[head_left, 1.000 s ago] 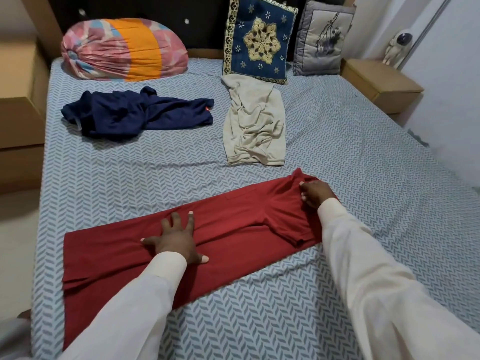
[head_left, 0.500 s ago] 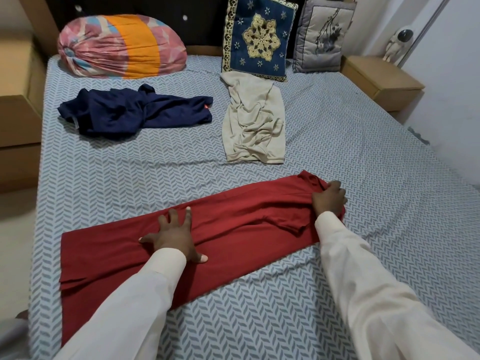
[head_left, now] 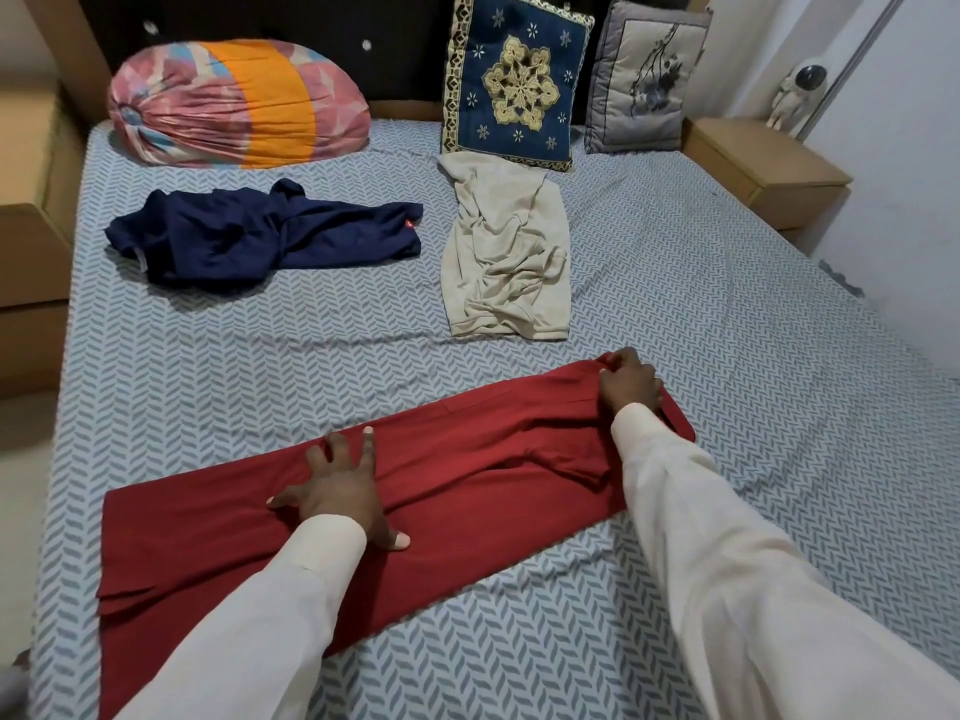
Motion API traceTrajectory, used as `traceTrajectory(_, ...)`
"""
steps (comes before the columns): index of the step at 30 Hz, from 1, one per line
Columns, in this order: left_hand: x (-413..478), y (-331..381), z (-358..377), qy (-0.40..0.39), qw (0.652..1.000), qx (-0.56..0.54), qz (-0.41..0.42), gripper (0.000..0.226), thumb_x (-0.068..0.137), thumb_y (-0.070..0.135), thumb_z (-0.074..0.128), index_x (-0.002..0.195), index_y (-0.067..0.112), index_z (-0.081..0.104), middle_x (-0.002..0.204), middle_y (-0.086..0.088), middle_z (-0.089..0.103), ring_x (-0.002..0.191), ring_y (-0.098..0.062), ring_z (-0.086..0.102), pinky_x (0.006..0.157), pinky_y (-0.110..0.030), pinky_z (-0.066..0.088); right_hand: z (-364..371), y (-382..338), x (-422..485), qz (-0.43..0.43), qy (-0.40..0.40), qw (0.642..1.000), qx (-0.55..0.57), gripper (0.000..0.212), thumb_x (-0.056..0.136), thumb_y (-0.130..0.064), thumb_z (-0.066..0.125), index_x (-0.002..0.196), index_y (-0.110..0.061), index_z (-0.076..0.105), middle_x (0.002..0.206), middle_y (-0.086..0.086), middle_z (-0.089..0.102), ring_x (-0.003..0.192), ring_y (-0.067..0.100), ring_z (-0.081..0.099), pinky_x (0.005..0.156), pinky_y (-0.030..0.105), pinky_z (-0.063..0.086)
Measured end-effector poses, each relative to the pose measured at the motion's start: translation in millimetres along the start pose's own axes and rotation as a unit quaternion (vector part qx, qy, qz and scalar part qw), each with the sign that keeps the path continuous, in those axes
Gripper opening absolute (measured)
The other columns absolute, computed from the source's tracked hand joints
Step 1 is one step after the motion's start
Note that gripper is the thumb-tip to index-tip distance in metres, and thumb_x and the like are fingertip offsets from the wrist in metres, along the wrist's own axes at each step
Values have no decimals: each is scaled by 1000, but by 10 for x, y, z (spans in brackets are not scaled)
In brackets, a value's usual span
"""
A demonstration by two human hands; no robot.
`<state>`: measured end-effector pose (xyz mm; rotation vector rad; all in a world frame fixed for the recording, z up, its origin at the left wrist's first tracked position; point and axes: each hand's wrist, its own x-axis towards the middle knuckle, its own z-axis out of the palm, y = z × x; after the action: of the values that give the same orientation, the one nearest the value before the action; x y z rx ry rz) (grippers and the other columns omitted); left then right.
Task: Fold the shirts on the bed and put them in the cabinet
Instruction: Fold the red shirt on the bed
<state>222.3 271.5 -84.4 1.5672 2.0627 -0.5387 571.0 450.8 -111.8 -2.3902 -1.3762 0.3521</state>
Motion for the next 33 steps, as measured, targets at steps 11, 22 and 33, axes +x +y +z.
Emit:
traceTrajectory(11,39,23,-9,13,1000,1,-7,157,43,74,83,151,35,-24,158,-6,-12,143,-35,2,93,-77,37,-32,-157,494,53,-34,998,10,19,87,-18,56,97,-25,71,118,6,66,122,33,55,107,50,33)
traceTrajectory(22,87,20,-13,3,1000,-8,-11,162,36,73,85,150,37,-26,158,-3,-16,144,-36,-3,92,-78,36,425,-115,-502,-208,22,973,-99,30,90,-19,53,118,-12,57,109,21,61,101,41,57,85,46,46)
traceTrajectory(33,35,-37,72,48,999,-16,1,156,39,77,82,153,36,-17,161,-4,-13,144,-38,2,94,-76,36,0,175,-194,-33,-161,977,-136,58,99,-44,46,152,-26,33,150,23,33,137,43,35,115,44,26)
